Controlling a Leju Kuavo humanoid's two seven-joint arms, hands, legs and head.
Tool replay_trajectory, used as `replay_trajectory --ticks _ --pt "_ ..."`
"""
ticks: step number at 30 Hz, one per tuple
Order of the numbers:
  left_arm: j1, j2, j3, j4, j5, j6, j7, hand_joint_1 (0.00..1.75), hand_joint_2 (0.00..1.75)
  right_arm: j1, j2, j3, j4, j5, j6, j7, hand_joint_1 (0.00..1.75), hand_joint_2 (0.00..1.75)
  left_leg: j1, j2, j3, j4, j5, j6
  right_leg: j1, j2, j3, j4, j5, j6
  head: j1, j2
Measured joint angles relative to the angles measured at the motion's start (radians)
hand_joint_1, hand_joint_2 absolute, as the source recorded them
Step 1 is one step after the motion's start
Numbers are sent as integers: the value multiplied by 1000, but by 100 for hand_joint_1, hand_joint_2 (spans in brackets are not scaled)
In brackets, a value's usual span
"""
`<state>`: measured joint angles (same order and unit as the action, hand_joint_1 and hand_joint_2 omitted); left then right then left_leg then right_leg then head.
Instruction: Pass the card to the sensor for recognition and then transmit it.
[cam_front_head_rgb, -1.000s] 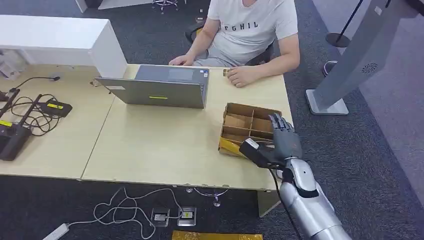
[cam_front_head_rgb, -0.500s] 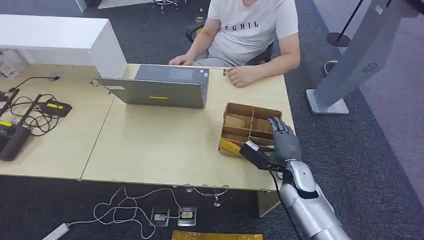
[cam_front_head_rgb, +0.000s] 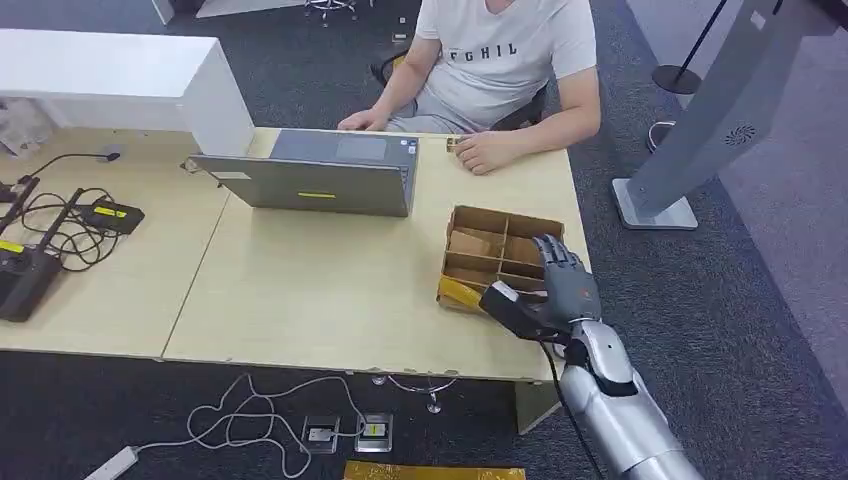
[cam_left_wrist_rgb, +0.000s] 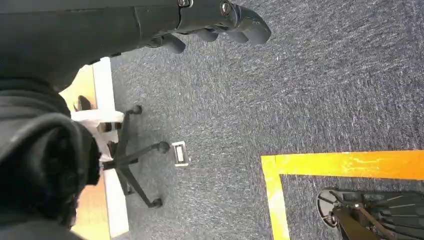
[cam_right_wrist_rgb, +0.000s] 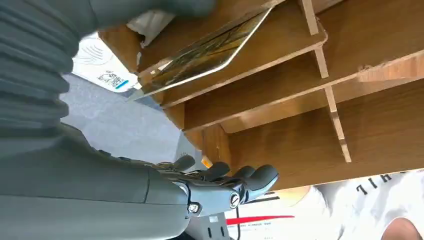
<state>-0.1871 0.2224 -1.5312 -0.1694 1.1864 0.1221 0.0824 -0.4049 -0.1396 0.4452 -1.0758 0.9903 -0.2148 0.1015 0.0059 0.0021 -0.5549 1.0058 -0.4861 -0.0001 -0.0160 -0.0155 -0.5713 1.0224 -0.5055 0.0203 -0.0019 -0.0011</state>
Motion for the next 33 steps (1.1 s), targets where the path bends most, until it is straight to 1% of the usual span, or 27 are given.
replay_trajectory --ticks 9,24,33 --pt "0 5 0 0 0 0 -2 0 0 -15 0 1 19 -37 -8 -29 175 175 0 0 0 0 0 0 0 0 0 0 0 0 0 0" --pt "0 6 -1 0 0 -2 -2 0 0 -28 4 1 48 -46 -14 -34 175 175 0 0 0 0 0 0 0 0 0 0 0 0 0 0" --pt "0 8 -3 0 -3 -2 -2 0 0 -45 11 2 84 -60 -35 -58 175 175 0 0 0 0 0 0 0 0 0 0 0 0 0 0"
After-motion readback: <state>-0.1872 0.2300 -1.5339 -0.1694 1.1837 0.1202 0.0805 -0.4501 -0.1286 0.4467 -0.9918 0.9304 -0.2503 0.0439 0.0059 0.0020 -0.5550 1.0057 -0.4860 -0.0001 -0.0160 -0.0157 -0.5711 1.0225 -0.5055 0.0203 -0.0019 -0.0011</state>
